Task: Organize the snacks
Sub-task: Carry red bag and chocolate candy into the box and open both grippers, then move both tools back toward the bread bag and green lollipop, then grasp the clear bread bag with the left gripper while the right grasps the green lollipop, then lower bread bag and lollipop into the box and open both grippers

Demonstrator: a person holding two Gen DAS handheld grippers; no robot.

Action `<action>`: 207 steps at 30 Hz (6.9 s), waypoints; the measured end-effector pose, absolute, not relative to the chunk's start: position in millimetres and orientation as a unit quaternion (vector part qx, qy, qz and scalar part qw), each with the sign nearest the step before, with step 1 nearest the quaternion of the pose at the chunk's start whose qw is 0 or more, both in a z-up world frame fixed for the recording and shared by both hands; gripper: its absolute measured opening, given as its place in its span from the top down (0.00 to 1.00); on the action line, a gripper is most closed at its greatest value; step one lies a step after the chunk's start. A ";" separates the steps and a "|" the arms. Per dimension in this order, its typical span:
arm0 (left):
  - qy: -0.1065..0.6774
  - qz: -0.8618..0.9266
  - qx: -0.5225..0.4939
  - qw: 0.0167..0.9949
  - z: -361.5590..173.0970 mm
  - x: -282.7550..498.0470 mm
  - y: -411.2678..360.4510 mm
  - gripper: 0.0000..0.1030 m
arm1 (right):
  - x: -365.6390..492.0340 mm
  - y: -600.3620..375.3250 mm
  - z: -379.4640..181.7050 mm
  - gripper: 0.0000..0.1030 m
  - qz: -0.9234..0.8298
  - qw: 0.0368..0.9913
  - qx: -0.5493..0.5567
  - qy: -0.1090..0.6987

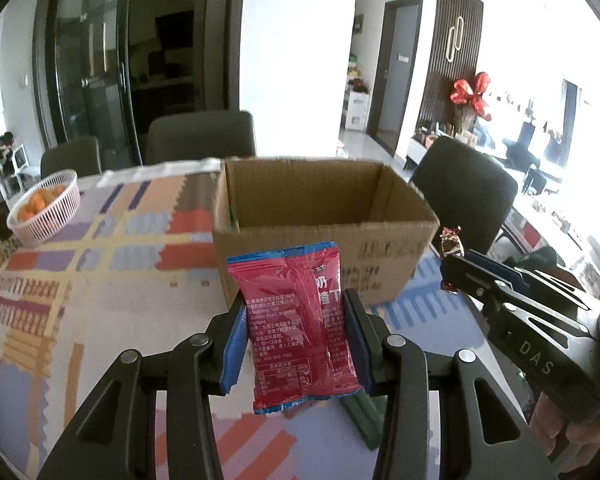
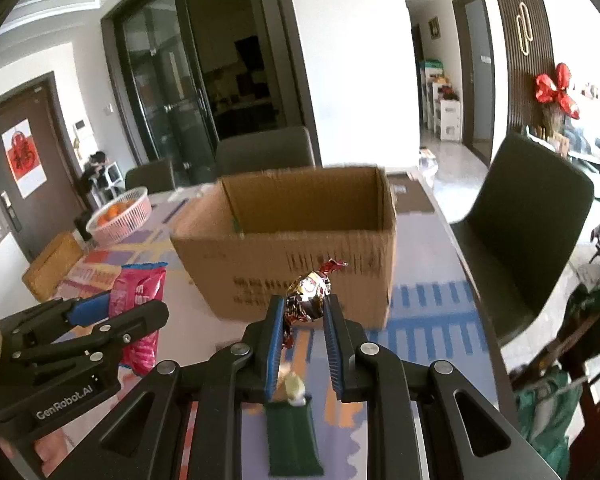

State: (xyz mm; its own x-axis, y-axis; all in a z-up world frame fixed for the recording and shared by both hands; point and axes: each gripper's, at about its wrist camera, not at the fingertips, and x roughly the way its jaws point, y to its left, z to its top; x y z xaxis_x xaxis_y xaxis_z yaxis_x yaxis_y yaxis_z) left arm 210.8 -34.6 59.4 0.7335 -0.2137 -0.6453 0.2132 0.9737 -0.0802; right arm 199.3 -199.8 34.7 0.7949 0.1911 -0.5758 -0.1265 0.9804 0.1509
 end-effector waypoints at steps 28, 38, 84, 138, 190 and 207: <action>0.358 -0.116 0.024 0.926 90.8 335.0 -39.2 0.57 | 316.0 -188.2 78.2 0.80 0.099 0.944 0.030 0.312; 0.362 -0.086 0.038 0.927 79.7 339.2 -34.2 0.36 | 326.5 -191.8 60.7 0.60 0.066 0.941 0.022 0.331; 0.389 -0.189 0.116 0.894 -18.3 190.1 -42.2 0.33 | 196.9 -173.9 -25.8 0.58 0.130 0.904 -0.055 0.403; 0.452 -0.280 0.139 0.835 -88.3 264.7 -75.1 0.71 | 271.8 -164.9 -114.4 0.81 0.149 0.848 -0.048 0.506; 0.285 -0.166 0.013 0.944 102.2 251.3 -29.3 0.73 | 238.2 -187.5 79.4 0.80 0.122 0.953 0.044 0.274; 0.330 -0.160 -0.002 0.930 95.5 314.2 -28.4 0.73 | 289.1 -186.1 84.2 0.80 0.100 0.950 0.030 0.293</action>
State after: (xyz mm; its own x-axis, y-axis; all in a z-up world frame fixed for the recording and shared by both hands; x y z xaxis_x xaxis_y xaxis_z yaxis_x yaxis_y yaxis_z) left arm 314.2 -28.4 95.5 0.7304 -0.2989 -0.6142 0.2961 0.9488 -0.1095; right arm 289.1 -186.1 84.2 0.8082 0.2075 -0.5511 -0.1723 0.9782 0.1156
